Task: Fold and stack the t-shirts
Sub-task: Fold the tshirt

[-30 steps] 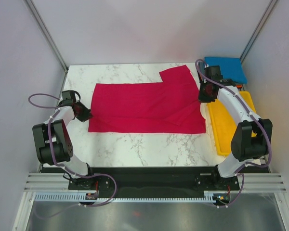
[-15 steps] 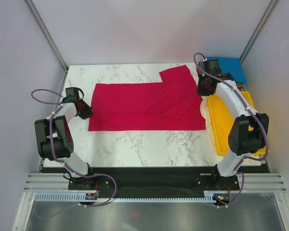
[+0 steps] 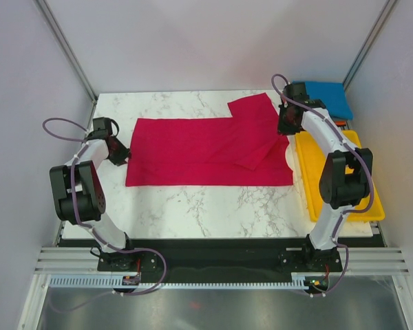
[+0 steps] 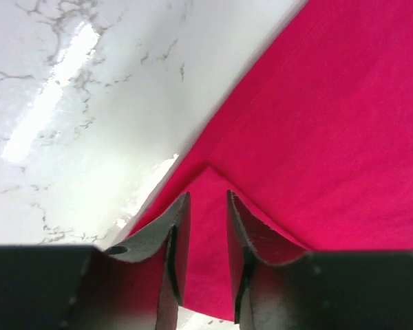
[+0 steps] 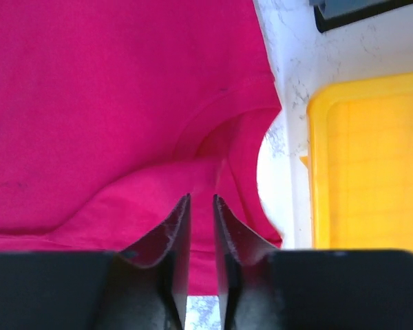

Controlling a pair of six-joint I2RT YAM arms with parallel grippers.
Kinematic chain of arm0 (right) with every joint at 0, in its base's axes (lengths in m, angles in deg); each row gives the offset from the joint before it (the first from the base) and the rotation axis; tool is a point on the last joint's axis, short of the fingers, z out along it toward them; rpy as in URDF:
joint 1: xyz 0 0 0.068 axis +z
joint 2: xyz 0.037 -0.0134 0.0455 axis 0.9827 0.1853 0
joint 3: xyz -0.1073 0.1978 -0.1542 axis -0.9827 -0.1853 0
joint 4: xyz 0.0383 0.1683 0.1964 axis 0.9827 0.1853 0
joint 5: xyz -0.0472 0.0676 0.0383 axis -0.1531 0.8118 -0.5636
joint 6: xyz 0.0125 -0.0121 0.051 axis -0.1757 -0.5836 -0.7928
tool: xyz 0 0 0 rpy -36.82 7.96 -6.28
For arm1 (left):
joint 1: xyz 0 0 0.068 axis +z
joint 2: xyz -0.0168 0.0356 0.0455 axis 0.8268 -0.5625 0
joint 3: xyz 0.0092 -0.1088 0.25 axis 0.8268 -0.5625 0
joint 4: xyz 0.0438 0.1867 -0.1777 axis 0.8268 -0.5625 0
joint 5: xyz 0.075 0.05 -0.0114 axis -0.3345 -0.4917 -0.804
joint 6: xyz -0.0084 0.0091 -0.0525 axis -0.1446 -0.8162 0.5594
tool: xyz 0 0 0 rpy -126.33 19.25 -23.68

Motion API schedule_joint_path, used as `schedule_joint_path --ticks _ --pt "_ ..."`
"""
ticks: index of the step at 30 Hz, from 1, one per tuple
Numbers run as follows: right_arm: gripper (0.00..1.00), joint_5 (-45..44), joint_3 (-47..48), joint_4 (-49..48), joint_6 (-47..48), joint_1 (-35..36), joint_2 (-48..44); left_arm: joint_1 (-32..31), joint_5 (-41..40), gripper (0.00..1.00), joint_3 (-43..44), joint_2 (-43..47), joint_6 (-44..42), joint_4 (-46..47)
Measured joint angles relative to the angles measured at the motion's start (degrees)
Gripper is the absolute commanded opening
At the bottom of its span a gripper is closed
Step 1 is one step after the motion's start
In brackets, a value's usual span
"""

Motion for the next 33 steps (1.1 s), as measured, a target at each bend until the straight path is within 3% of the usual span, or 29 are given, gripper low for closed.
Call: schedule_joint_path --ticks 5,9,14,21,27,33 --pt "0.34 -0.07 4.9 0.07 -1.03 0.48 2.58 0.0 -4.76 0.41 2.56 0.13 -3.48 -3.52" --pt "0.29 -0.63 4.24 -0.07 -3.04 2.6 1.33 0.0 -5.38 0.41 2.34 1.81 -5.25 -5.31" --pt "0.17 -0.33 -6.88 -0.68 -6.23 6.62 -5.55 -1.64 0.52 0.44 0.02 4.22 -5.68 -4.37" --pt "0.13 -0.61 -24.28 -3.3 -9.35 9.42 -11.39 -6.6 3.52 0.43 -4.68 2.25 -5.51 -3.98" --pt "0.11 -3.91 -34.86 -7.06 -11.15 9.27 -13.05 -6.32 1.33 0.43 -6.73 1.57 -3.82 -3.13" --pt "0.09 -7.48 -38.86 -10.27 -12.44 9.38 -14.19 -6.49 -2.58 0.43 -7.1 2.01 -2.54 -3.15"
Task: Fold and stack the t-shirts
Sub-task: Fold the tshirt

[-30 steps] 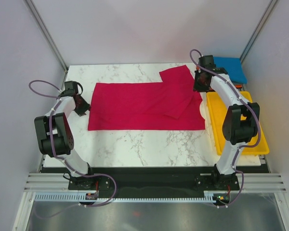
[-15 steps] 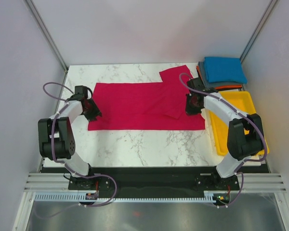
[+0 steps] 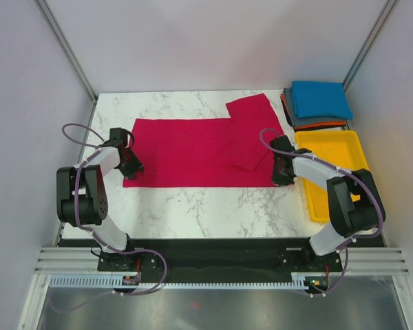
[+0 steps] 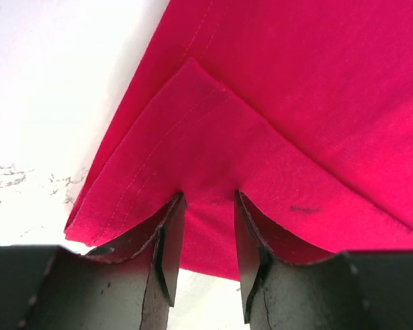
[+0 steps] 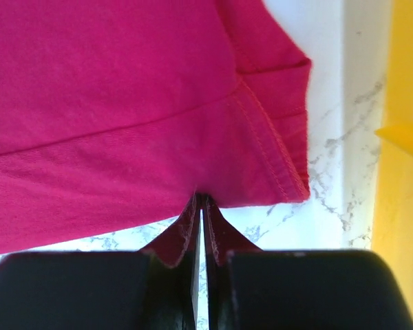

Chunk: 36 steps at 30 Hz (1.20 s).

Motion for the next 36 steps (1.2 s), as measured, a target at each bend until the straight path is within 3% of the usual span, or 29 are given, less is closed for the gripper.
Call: schedule_joint_path --ticks 6,13,20,27,32,36 --pt "0.1 -1.86 -3.67 0.15 -0.68 -0.07 -5.55 -0.09 -2.54 0.45 -0.26 0.79 0.42 -0.9" --pt "0.1 -0.52 -0.04 2.14 -1.57 -0.09 -10.03 0.07 -3.23 0.47 0.94 7.34 0.17 -5.6" --pt "0.09 -2.67 3.37 0.81 -1.95 -0.09 -5.86 -0.76 2.73 0.48 5.05 13.03 -1.18 -5.6" --pt "0.08 -7.23 -0.35 -1.36 -1.92 -0.09 -0.37 -1.4 5.05 0.49 5.25 13.6 -3.74 -5.77" --pt "0.13 -9.01 -0.02 -1.29 -1.84 -0.07 0.07 -1.38 5.01 0.49 5.25 13.6 -5.09 -5.81" --pt "0.23 -8.55 3.34 0.28 -2.69 -0.09 -1.07 -1.38 6.23 0.5 5.25 14.16 -5.79 -5.84"
